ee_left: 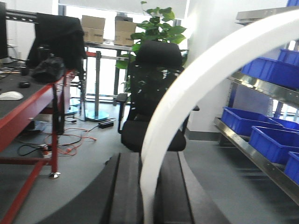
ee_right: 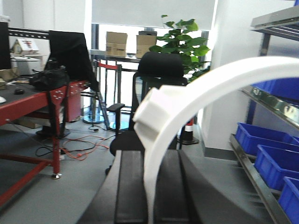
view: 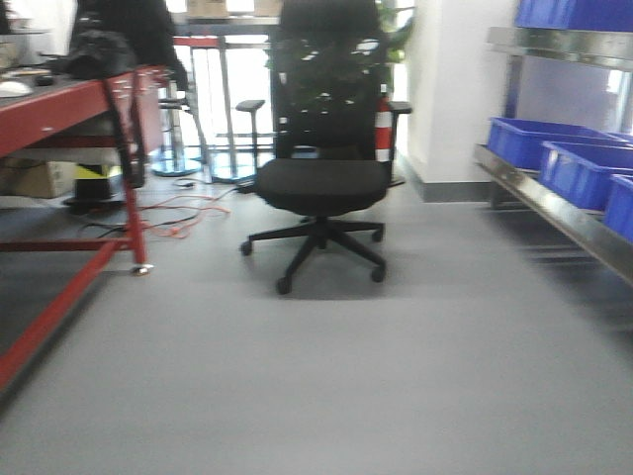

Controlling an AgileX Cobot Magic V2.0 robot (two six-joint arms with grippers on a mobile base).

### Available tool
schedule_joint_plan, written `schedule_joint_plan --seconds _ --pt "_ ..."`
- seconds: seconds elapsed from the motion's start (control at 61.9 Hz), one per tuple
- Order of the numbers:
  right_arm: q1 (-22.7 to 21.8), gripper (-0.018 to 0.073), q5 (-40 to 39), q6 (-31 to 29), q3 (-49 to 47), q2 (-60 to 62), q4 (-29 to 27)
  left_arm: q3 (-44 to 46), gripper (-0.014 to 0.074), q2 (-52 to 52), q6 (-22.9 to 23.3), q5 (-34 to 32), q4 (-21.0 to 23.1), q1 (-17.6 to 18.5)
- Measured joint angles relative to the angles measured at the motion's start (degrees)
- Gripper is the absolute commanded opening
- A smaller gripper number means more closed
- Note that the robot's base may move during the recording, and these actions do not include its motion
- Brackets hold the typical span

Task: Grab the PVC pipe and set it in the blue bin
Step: 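Turn and drive the base up to the shelf of blue bins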

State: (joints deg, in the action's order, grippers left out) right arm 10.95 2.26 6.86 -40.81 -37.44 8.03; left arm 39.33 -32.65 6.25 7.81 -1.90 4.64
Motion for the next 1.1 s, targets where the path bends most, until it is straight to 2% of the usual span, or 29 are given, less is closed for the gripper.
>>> schedule_joint_plan --seconds 1.098 --pt "0.0 -0.0159 0.0 0.0 0.0 0.0 0.0 0.0 -0.0111 0.0 0.0 0.0 0.0 0.0"
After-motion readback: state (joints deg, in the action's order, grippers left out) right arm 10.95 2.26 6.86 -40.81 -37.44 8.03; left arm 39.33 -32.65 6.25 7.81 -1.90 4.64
